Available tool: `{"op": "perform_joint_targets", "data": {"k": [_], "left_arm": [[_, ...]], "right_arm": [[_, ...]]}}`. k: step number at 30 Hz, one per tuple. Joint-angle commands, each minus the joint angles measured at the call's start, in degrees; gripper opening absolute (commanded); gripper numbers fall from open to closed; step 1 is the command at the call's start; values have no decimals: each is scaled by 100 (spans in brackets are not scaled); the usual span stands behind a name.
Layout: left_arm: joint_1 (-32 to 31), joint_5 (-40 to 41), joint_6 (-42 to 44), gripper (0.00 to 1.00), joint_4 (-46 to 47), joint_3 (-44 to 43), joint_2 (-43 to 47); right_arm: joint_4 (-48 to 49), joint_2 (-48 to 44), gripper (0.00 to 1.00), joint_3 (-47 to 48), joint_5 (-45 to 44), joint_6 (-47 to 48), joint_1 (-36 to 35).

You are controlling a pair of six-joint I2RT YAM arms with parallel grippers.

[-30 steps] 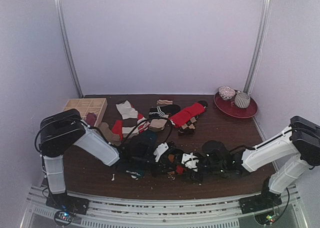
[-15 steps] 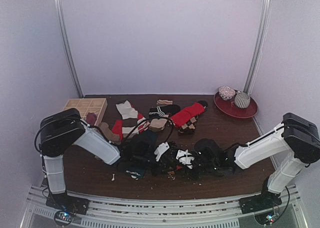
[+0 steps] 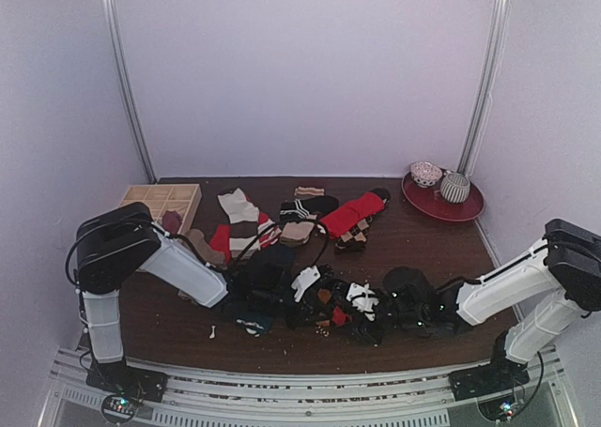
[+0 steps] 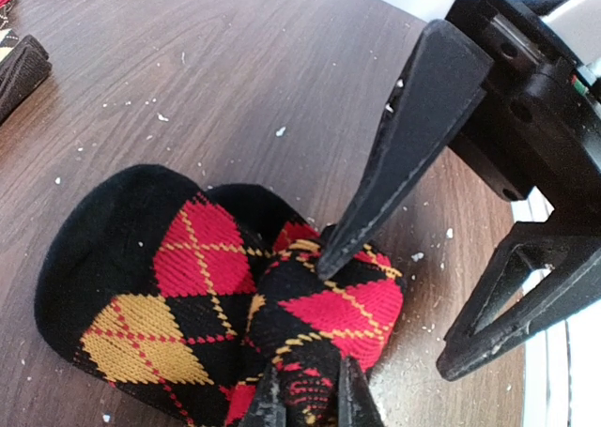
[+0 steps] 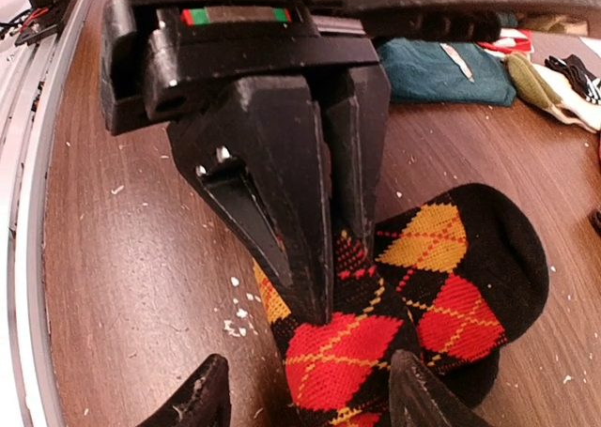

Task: Roll the socks
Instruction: Roll a pair of socks at the center of the board.

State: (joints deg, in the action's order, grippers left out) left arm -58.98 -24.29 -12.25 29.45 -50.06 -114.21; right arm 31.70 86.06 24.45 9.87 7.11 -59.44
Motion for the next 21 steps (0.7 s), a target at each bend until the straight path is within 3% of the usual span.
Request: {"op": "perform_joint_targets", "data": {"k": [1, 10, 15, 17, 21], "left_arm": [[-79, 320, 126, 0, -2057, 305, -611], [-78, 328, 117, 0, -2053, 322, -611], [-78, 387, 157, 0, -2099, 280, -542], [-78, 498, 172, 0, -2085, 280, -447], [-78, 826, 280, 16, -2111, 170, -224]], "right_arm": [[521, 196, 57, -54, 185, 50, 38], [493, 575, 40, -49, 498, -109, 267], [404, 708, 7, -48, 481, -333, 275], [459, 736, 3, -146, 402, -593, 274], [855, 687, 0, -526, 368, -1257, 320]]}}
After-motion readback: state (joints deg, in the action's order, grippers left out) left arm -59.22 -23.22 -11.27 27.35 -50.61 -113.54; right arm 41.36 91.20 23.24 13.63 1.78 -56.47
